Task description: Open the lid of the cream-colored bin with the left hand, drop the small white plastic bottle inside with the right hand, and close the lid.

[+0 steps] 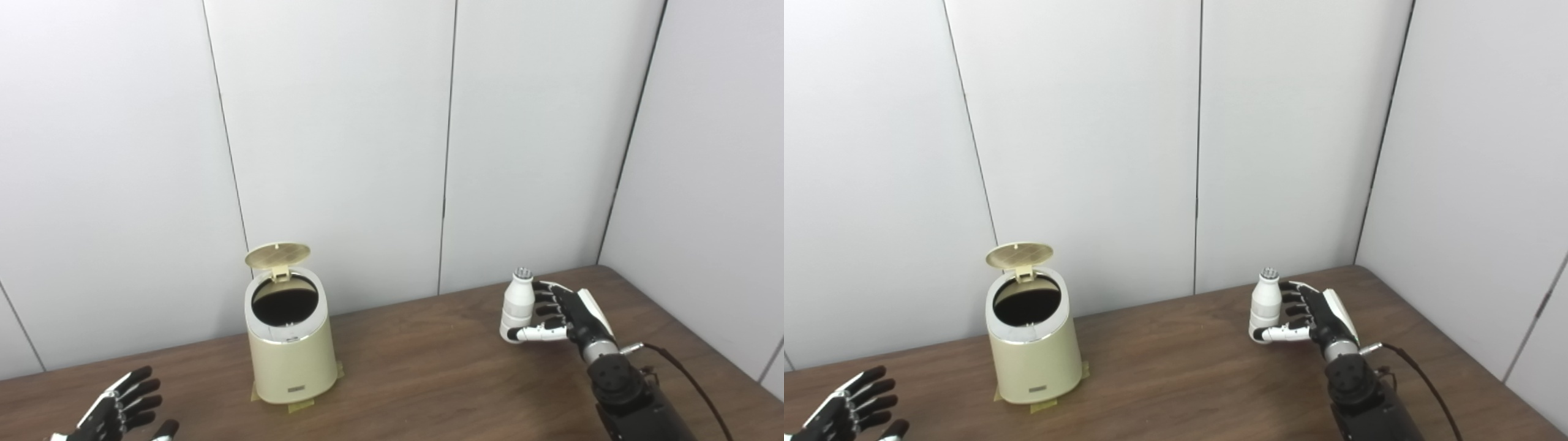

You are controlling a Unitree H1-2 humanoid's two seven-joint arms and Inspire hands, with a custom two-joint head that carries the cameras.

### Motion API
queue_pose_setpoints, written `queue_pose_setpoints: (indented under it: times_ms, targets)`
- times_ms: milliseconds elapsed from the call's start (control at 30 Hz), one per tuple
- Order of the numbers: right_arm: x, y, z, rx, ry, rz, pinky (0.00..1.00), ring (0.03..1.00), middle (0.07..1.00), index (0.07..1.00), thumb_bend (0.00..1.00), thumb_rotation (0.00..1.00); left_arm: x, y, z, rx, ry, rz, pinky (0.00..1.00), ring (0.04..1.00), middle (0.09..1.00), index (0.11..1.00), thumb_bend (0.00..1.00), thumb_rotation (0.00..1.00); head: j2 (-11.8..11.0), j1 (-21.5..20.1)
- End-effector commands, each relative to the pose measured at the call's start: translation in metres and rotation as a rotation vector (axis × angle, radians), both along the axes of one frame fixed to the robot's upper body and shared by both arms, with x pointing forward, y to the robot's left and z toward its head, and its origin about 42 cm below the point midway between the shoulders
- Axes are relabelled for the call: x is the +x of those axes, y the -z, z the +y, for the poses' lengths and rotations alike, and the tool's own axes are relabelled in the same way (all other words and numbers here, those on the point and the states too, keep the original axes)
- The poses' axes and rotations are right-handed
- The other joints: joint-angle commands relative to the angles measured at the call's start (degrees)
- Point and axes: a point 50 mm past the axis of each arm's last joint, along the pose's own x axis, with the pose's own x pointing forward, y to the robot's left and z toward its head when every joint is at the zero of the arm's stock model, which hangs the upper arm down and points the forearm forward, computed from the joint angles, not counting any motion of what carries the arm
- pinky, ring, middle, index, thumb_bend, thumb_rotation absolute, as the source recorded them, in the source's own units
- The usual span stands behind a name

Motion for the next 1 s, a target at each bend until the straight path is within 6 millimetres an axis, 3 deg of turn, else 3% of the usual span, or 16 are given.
queue_pose_setpoints:
  times_ms: [0, 400, 533, 633, 700, 767, 967]
  targets:
    - [0.015, -0.033, 0.0, -0.032, -0.018, -0.125, 0.66, 0.728, 0.773, 0.783, 0.82, 0.12, 0.006, -0.022, 0.0, 0.013, 0.016, -0.086, 0.75, 0.759, 0.806, 0.86, 0.48, 0.0, -0.03, -0.05]
    - [0.017, -0.044, 0.01, -0.05, -0.011, -0.164, 0.66, 0.731, 0.772, 0.787, 0.81, 0.08, 0.007, -0.024, -0.002, 0.027, 0.013, -0.08, 0.73, 0.769, 0.818, 0.859, 0.49, 0.0, 0.17, -0.13]
    - [0.018, -0.044, 0.01, -0.066, -0.005, -0.193, 0.63, 0.69, 0.725, 0.757, 0.79, 0.05, 0.007, -0.024, -0.002, 0.031, 0.015, -0.081, 0.77, 0.77, 0.817, 0.862, 0.48, 0.0, 0.17, -0.13]
    - [0.018, -0.044, 0.01, -0.056, 0.003, -0.24, 0.56, 0.617, 0.639, 0.716, 0.79, 0.01, 0.007, -0.024, -0.002, 0.028, 0.015, -0.08, 0.79, 0.77, 0.815, 0.862, 0.48, 0.0, 0.17, -0.13]
    - [0.018, -0.043, 0.01, -0.043, 0.01, -0.268, 0.42, 0.479, 0.518, 0.669, 0.61, 0.0, 0.006, -0.024, -0.002, 0.027, 0.012, -0.078, 0.78, 0.774, 0.819, 0.862, 0.48, 0.0, 0.17, -0.13]
    - [0.019, -0.042, 0.008, -0.049, 0.024, -0.283, 0.33, 0.392, 0.45, 0.57, 0.54, 0.0, 0.006, -0.025, -0.003, 0.021, 0.014, -0.076, 0.77, 0.777, 0.821, 0.861, 0.48, 0.0, 0.6, 0.02]
    - [0.02, -0.041, 0.007, -0.09, 0.057, -0.33, 0.28, 0.349, 0.418, 0.52, 0.52, 0.0, 0.006, -0.027, -0.003, 0.028, 0.017, -0.08, 0.77, 0.766, 0.811, 0.85, 0.48, 0.0, 0.72, -0.11]
